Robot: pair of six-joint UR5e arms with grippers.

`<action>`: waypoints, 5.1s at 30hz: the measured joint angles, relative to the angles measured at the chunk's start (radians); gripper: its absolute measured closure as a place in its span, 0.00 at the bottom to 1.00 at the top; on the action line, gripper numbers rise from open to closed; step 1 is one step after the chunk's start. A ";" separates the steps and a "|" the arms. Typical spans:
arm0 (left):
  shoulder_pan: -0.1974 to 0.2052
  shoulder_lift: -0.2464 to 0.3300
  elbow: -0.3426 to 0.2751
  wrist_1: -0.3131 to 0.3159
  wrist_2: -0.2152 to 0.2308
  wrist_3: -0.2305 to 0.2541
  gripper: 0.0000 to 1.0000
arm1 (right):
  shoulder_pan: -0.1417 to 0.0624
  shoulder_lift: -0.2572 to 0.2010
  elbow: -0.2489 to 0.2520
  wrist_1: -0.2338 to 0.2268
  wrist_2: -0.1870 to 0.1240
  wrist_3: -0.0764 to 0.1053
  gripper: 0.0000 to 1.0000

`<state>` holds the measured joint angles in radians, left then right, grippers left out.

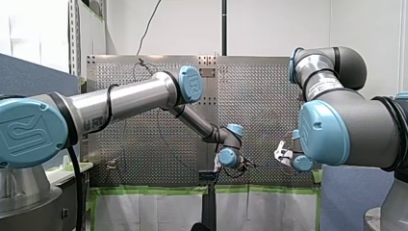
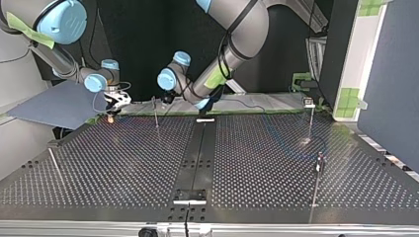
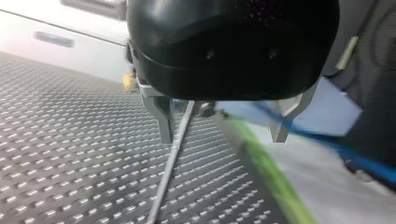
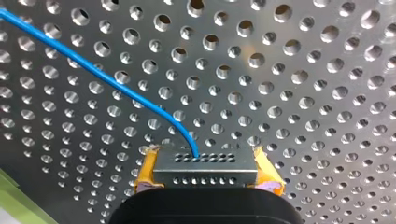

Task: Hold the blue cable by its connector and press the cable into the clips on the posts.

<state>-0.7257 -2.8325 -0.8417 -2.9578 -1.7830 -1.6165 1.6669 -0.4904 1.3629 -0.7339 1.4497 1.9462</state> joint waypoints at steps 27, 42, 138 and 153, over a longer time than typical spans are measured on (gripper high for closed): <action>-0.027 0.073 -0.105 0.029 0.026 -0.047 0.00 | 0.006 0.002 0.000 0.005 0.000 -0.001 1.00; -0.072 0.092 -0.244 0.169 0.063 -0.134 0.00 | 0.010 0.002 0.000 0.005 0.000 -0.001 1.00; -0.103 0.005 -0.178 0.459 -0.112 0.010 0.00 | 0.018 0.003 0.000 0.007 0.000 -0.008 1.00; -0.103 0.005 -0.178 0.459 -0.112 0.008 0.00 | 0.020 0.003 0.000 0.007 0.000 -0.008 1.00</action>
<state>-0.8289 -2.8276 -1.0197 -2.4991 -1.8952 -1.6087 1.6865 -0.4875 1.3631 -0.7273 1.4498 1.9377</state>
